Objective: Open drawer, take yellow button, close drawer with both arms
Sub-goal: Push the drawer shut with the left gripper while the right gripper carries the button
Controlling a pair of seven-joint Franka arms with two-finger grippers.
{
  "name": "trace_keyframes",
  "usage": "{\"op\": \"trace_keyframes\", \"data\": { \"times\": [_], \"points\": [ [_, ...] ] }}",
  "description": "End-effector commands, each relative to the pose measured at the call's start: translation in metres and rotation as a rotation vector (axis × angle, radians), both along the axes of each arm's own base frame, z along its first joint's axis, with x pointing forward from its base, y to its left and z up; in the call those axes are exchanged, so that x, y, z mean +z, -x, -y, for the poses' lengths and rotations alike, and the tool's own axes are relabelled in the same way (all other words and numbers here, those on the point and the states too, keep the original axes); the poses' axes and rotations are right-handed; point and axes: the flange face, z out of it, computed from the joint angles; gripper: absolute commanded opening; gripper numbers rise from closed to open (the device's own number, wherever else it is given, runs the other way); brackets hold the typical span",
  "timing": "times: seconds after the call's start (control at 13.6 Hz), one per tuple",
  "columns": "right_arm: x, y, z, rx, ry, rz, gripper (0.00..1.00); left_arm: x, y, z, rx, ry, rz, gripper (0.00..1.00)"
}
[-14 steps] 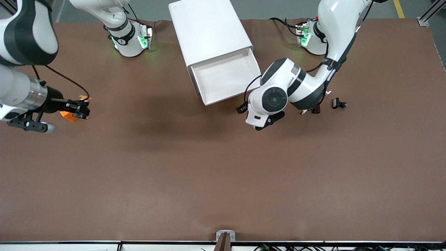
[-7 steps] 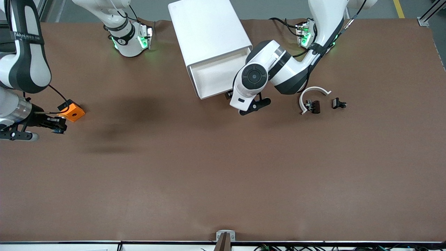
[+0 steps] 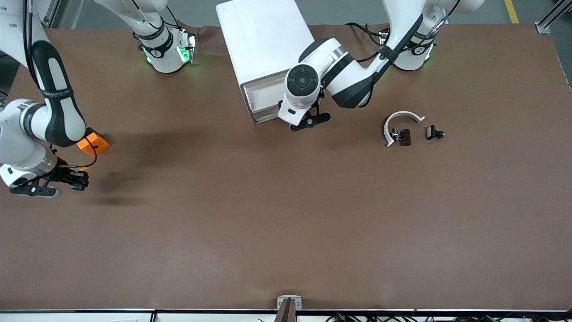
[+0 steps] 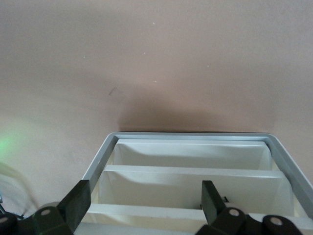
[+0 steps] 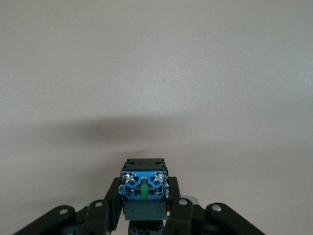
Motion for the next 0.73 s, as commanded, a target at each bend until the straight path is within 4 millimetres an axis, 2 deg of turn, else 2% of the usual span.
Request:
{"op": "trace_keyframes", "data": {
  "times": [0.0, 0.37, 0.51, 0.66],
  "points": [
    [-0.014, -0.018, 0.006, -0.001, 0.001, 0.005, 0.0, 0.012, 0.021, 0.009, -0.036, 0.004, 0.022, 1.0],
    [-0.043, -0.028, 0.021, -0.032, -0.009, -0.01, 0.0, 0.011, 0.053, 0.031, -0.099, 0.003, 0.021, 1.0],
    [-0.05, -0.034, 0.018, -0.07, -0.047, 0.0, 0.0, 0.009, 0.065, 0.039, -0.12, 0.003, 0.017, 1.0],
    [-0.053, -0.039, 0.017, -0.074, -0.052, 0.005, 0.0, 0.009, 0.068, 0.041, -0.126, 0.003, 0.017, 1.0]
  ]
}}
